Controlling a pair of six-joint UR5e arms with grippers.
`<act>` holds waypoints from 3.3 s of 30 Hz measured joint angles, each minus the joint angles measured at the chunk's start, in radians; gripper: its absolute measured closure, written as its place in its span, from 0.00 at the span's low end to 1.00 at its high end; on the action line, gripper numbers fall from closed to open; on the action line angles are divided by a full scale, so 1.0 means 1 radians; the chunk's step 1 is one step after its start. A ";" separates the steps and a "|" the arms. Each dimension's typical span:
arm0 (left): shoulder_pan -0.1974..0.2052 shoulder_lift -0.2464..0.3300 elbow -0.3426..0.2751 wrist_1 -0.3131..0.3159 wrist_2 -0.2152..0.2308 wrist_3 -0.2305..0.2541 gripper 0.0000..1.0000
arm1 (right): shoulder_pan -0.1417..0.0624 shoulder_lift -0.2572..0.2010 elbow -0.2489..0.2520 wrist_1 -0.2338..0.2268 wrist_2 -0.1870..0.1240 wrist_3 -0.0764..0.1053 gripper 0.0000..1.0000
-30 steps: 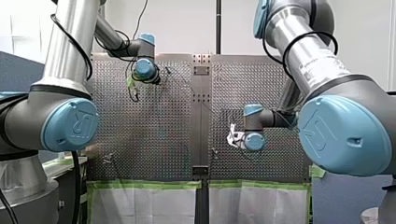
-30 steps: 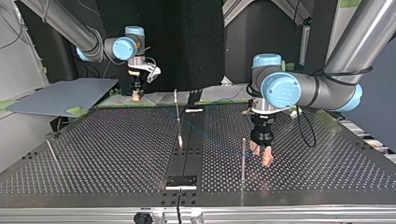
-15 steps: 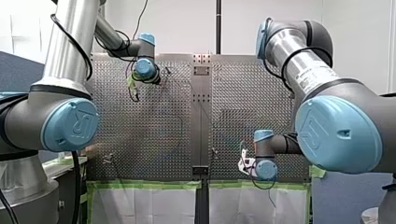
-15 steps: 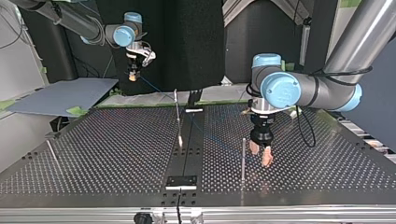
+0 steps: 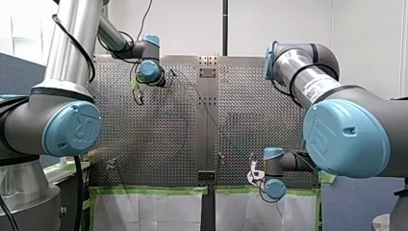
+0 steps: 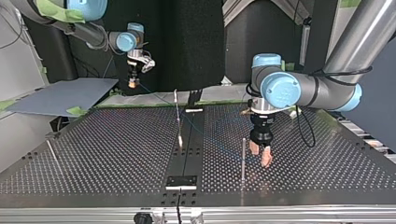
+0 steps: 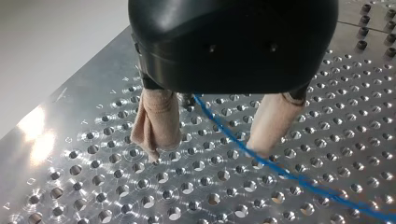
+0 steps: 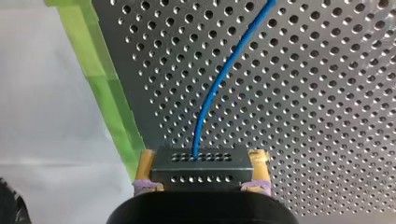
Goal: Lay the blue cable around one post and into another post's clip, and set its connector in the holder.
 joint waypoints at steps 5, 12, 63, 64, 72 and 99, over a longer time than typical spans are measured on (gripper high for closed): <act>0.000 0.000 0.000 0.001 0.000 0.000 0.00 | 0.000 0.049 -0.037 -0.049 -0.005 -0.019 0.93; 0.000 0.000 0.000 0.000 0.003 -0.002 0.00 | 0.005 0.119 -0.062 -0.119 0.000 -0.055 0.93; 0.005 0.000 0.000 -0.001 0.011 -0.015 0.00 | 0.020 0.603 0.089 -0.602 -0.043 -0.169 0.91; 0.005 0.000 0.000 -0.001 0.011 -0.015 0.00 | 0.021 0.601 0.096 -0.601 -0.043 -0.168 0.91; 0.010 0.000 0.000 0.000 0.012 -0.015 0.00 | 0.023 0.540 0.140 -0.554 -0.040 -0.156 0.91; 0.012 0.000 0.000 0.006 0.015 -0.020 0.00 | 0.030 0.261 0.144 -0.277 -0.024 -0.108 0.88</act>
